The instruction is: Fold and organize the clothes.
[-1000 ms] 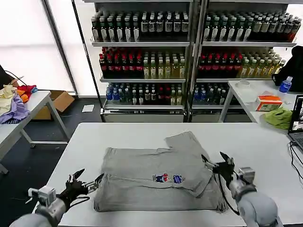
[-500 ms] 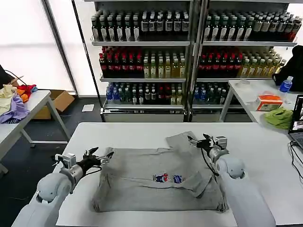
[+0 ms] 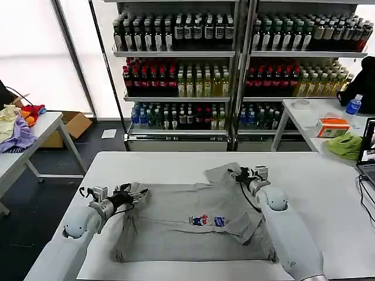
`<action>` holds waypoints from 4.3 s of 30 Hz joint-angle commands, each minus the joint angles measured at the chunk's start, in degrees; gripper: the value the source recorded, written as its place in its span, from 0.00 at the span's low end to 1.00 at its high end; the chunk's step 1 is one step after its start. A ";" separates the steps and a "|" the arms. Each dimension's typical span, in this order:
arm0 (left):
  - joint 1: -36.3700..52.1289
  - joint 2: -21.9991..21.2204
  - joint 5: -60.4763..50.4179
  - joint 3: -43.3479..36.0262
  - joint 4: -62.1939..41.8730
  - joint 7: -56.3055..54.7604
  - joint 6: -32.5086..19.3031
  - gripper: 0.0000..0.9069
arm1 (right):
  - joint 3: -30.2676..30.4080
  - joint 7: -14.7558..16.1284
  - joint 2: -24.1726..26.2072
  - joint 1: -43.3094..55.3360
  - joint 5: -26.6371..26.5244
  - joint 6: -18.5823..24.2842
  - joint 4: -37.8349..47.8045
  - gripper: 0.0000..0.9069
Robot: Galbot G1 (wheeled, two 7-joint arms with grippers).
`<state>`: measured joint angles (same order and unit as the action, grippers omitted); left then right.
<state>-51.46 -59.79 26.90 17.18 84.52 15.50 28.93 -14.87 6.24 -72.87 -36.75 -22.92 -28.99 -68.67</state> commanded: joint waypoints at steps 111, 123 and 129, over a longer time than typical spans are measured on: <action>-37.01 -14.51 -0.75 7.33 31.00 -35.40 -2.28 0.63 | -25.53 -2.02 -0.78 -60.56 -4.91 17.63 -58.33 1.00; -38.22 -17.63 -3.73 5.20 30.43 -36.05 -1.28 0.01 | -25.84 -1.78 -0.59 -59.46 -5.36 17.27 -57.57 1.00; -38.57 -18.91 -7.07 4.24 29.98 -36.02 -5.16 0.00 | -25.77 -1.87 -0.59 -58.92 -5.97 16.99 -57.13 1.00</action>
<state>-90.03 -77.09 21.88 23.14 116.42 -19.19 25.38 -40.63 4.42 -73.42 -95.73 -28.68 -12.38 -125.90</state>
